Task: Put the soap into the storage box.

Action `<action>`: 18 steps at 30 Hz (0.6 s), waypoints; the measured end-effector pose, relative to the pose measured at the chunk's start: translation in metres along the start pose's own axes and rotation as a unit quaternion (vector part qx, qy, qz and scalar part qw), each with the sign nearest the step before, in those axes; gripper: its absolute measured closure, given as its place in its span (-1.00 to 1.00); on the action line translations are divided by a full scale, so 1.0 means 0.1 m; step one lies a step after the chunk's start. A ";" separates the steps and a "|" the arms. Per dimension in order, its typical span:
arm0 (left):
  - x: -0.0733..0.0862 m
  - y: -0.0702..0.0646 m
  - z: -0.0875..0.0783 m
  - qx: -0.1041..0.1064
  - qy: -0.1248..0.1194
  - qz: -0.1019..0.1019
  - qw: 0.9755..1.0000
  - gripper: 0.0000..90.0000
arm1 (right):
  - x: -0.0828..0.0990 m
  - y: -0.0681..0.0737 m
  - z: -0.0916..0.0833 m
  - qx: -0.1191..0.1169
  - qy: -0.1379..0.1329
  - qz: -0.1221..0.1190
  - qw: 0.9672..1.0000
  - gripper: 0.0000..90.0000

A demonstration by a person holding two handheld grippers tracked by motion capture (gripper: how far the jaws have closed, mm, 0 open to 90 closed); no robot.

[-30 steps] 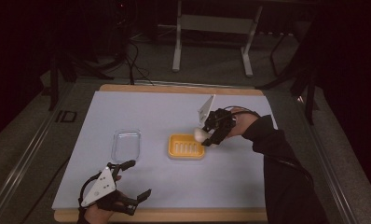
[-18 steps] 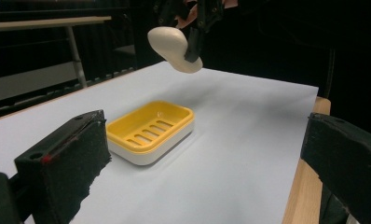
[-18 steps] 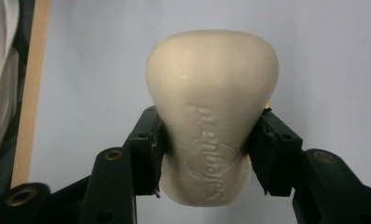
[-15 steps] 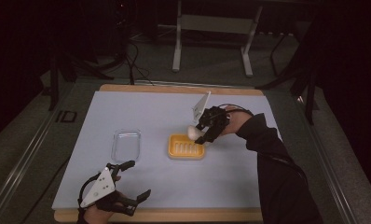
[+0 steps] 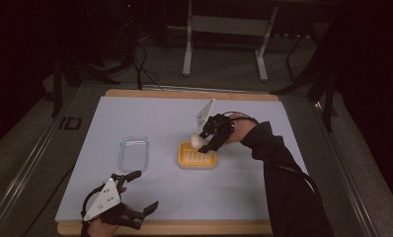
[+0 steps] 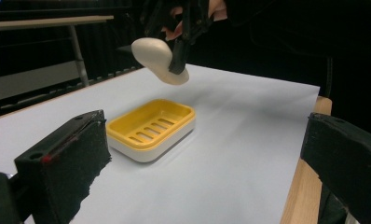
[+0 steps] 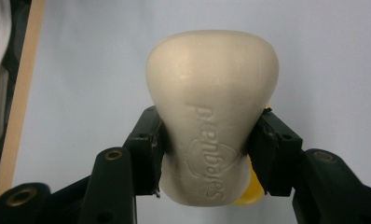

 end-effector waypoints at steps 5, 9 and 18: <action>0.00 0.00 0.00 0.000 -0.002 0.000 1.000 -0.97 | 0.03 -0.04 0.11 0.000 0.002 0.004 1.000 0.10; 0.00 0.00 -0.01 0.000 -0.002 0.001 1.000 -0.97 | 0.04 -0.07 0.17 0.002 -0.015 0.004 1.000 0.10; 0.00 0.00 -0.01 0.000 -0.002 -0.001 1.000 -0.97 | 0.21 -0.11 0.39 -0.003 0.000 0.009 1.000 0.10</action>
Point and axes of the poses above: each handheld gripper's, and its own axes: z roughly forward along the jaws, x roughly out of its underside, y roughly to its left, the point moved 3 cm from there along z, roughly forward along the jaws, and after that the axes turned 2 degrees about -x, right-handed, at the moved point
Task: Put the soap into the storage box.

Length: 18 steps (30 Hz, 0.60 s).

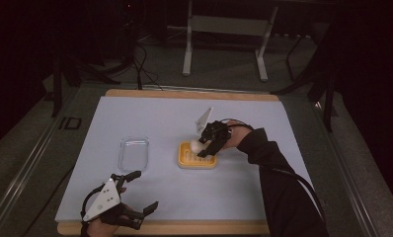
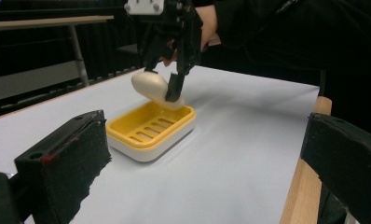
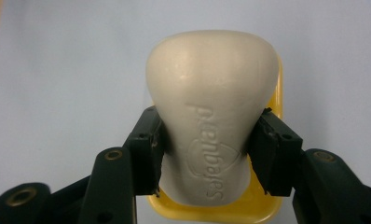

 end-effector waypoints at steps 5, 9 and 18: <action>0.00 0.00 0.00 0.000 0.001 -0.001 1.000 -0.97 | 0.05 -0.02 0.08 0.001 0.010 -0.001 1.000 0.10; 0.00 0.00 -0.01 -0.001 0.000 -0.001 1.000 -0.97 | 0.08 -0.03 0.14 -0.001 0.018 -0.002 1.000 0.10; 0.01 0.00 0.00 0.000 0.003 0.000 1.000 -0.98 | 0.13 -0.07 0.26 0.011 0.031 0.005 0.999 0.10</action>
Point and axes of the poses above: each handheld gripper's, and its own axes: z roughly forward along the jaws, x roughly out of its underside, y roughly to its left, the point moved 3 cm from there along z, roughly forward along the jaws, and after that the axes turned 2 degrees about -x, right-handed, at the moved point
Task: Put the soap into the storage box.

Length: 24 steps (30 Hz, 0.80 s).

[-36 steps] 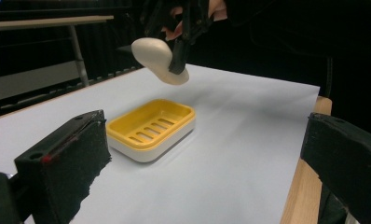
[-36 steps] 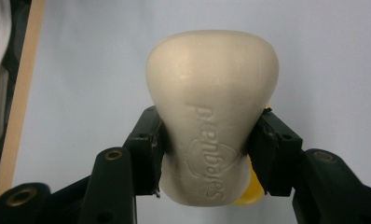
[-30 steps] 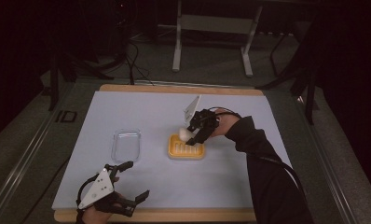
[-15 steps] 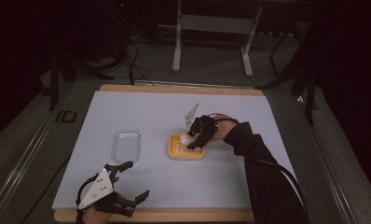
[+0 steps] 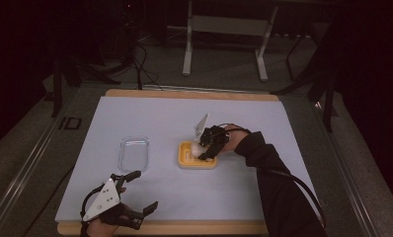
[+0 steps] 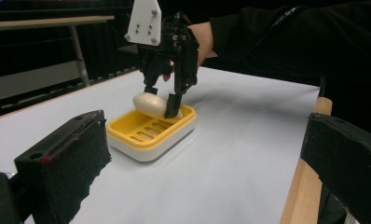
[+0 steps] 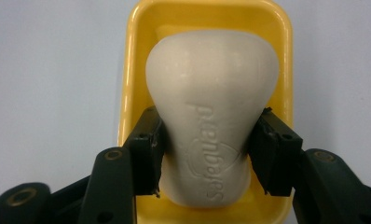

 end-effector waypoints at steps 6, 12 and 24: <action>0.00 -0.01 0.00 0.001 0.001 0.001 1.000 -0.98 | -0.03 0.00 0.06 -0.004 -0.002 0.001 1.000 0.10; 0.00 -0.01 0.00 0.002 0.002 0.001 1.000 -0.97 | -0.05 0.00 0.14 -0.003 0.006 0.002 1.000 0.10; 0.00 -0.01 0.01 0.003 0.004 0.002 1.000 -0.98 | -0.05 0.00 0.24 -0.009 0.023 0.007 1.000 0.07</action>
Point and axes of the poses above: each handheld gripper's, and its own axes: z roughly forward along the jaws, x roughly out of its underside, y roughly to its left, the point moved 3 cm from there along z, roughly forward along the jaws, and after that the axes turned 2 degrees about -x, right-handed, at the moved point
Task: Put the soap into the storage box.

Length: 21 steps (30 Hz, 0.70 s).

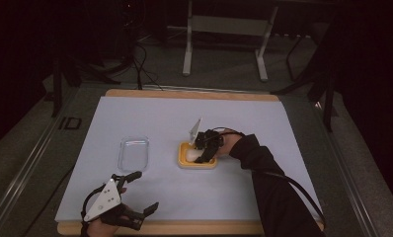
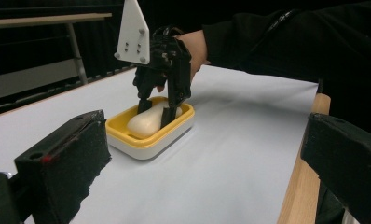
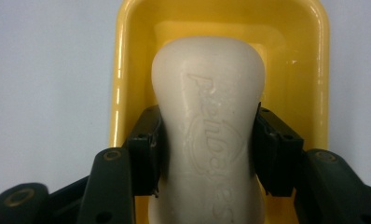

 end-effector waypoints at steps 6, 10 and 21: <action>0.00 0.00 0.01 0.001 0.001 0.000 1.000 -0.97 | -0.01 0.01 -0.06 -0.001 -0.003 0.007 1.000 0.02; 0.00 0.00 0.01 0.002 0.002 0.001 1.000 -0.98 | -0.03 0.02 -0.16 -0.002 -0.014 0.003 1.000 0.01; 0.01 0.00 0.01 0.001 0.003 -0.001 1.000 -0.97 | -0.04 0.06 -0.42 0.031 -0.034 0.017 0.999 -0.11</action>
Point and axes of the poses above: each handheld gripper's, and its own axes: z roughly forward along the jaws, x roughly out of its underside, y roughly to its left, the point moved 3 cm from there along z, roughly forward along the jaws, and after that the axes turned 2 degrees about -x, right-handed, at the moved point
